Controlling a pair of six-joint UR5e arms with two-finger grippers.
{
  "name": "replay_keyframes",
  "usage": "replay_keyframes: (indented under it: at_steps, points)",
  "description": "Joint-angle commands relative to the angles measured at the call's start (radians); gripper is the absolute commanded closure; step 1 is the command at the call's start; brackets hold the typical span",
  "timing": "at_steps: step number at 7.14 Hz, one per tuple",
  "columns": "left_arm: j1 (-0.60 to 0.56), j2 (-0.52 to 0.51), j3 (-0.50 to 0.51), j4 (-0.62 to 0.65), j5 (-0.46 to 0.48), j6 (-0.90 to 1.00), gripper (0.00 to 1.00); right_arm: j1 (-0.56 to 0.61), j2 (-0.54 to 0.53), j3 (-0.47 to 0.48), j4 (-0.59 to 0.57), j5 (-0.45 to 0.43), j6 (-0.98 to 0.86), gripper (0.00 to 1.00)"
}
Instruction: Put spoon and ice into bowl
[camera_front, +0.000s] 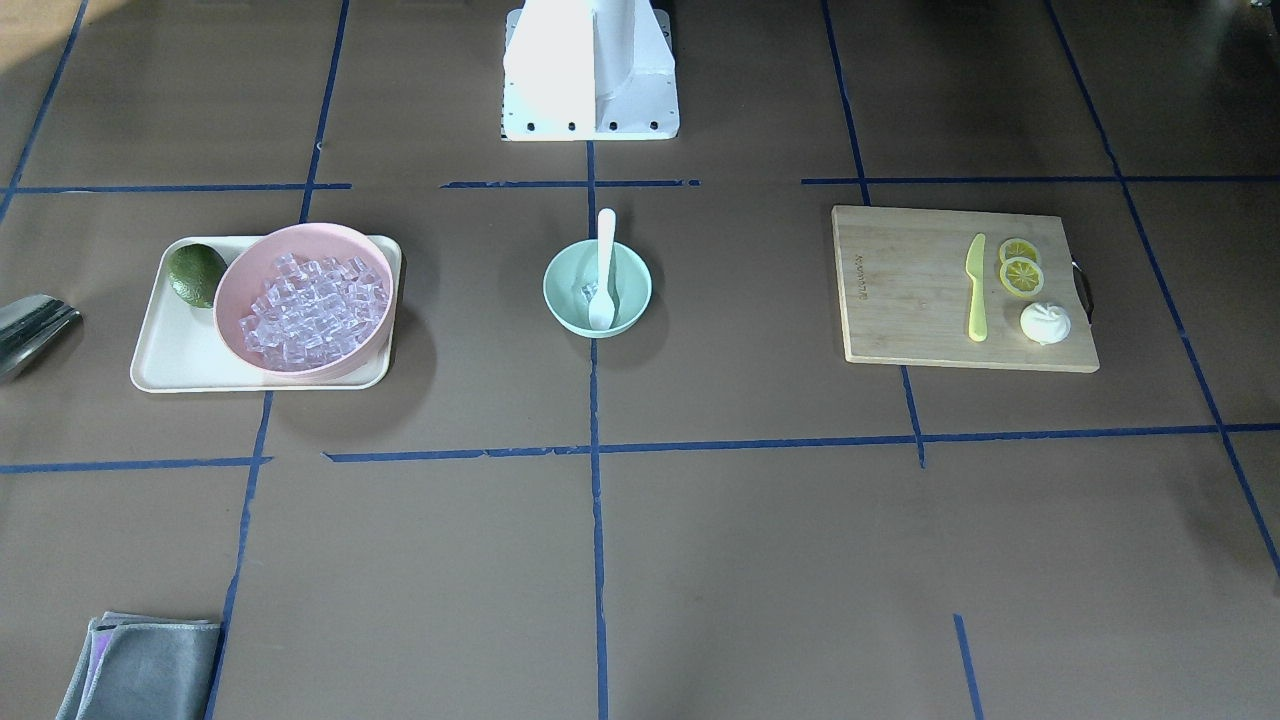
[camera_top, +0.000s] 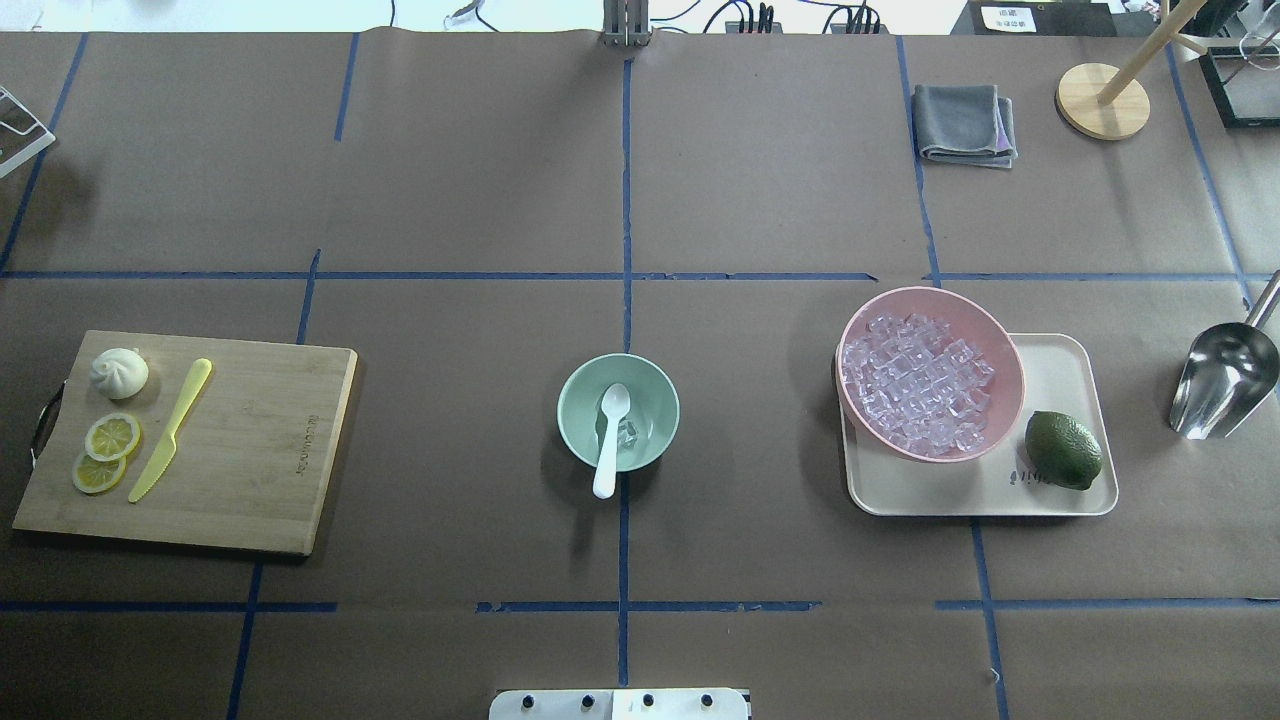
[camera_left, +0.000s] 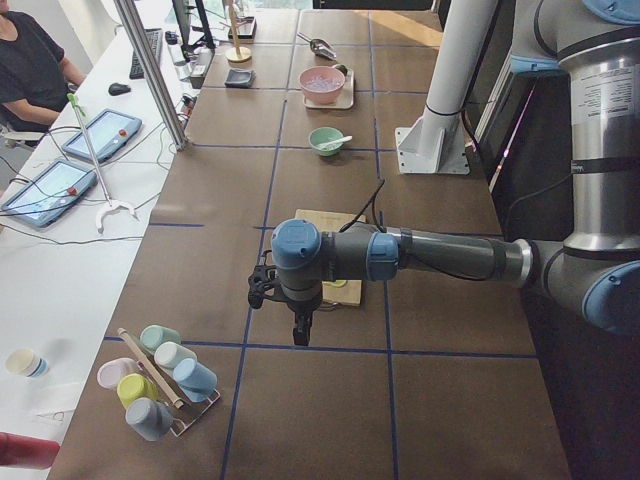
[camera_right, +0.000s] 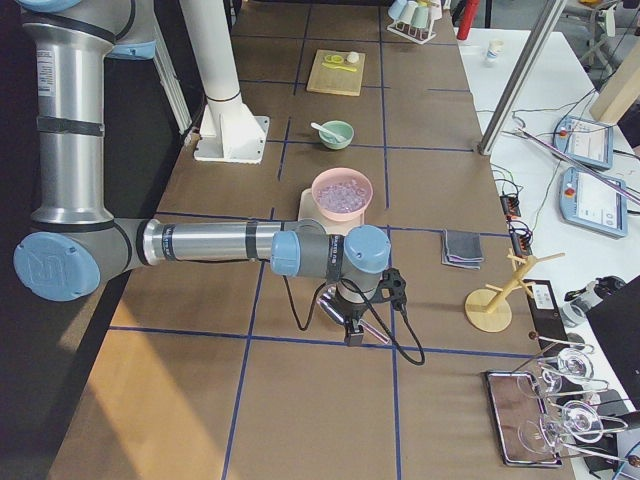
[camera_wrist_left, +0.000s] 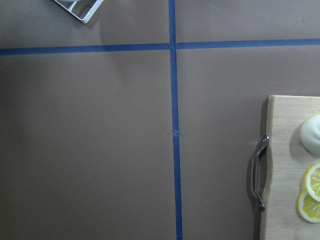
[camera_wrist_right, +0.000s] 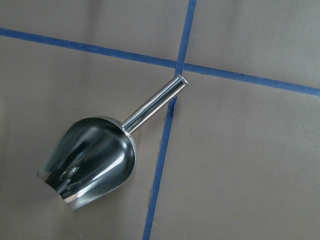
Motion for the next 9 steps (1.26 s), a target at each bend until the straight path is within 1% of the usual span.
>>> replay_keyframes:
  at_steps: [1,9]
  points:
    - [0.000,0.013,-0.003,-0.001,0.012,0.002,0.00,-0.004,0.013,-0.003,0.002,0.001,0.003,0.01]
    - [0.008,0.027,0.008,0.013,0.014,0.002,0.00,-0.004,0.001,0.014,0.008,0.006,0.003,0.00]
